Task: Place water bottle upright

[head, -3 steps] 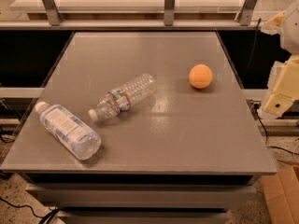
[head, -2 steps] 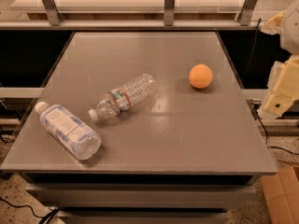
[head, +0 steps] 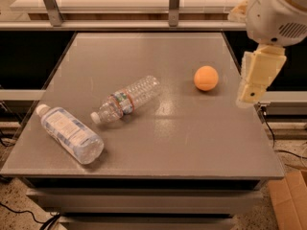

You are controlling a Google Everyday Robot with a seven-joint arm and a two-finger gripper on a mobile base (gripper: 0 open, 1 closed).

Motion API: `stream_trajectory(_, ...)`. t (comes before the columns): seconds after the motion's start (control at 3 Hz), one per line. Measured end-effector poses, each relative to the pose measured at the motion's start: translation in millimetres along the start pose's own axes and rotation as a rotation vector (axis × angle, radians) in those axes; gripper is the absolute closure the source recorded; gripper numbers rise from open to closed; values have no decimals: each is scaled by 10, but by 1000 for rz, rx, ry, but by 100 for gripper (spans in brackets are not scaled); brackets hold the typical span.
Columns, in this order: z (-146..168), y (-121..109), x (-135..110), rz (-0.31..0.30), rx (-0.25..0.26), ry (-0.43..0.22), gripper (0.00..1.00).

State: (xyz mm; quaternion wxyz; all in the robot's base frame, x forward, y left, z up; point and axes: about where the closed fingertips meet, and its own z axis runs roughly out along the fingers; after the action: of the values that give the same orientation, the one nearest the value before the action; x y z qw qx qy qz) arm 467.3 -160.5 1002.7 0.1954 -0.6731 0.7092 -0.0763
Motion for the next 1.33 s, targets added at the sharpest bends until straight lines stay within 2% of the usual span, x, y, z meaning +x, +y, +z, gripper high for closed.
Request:
stream_trajectory(0.33,152,-102,-355,-132,-26,-33,0)
stream_trajectory(0.67,343,-137,-681,-243,-74,-72,0)
stream_trajectory(1.0,538,-80,-1000,-357,-116,-96,0)
stream_trajectory(1.33,753,29,-1306,-442,-172,-100,0)
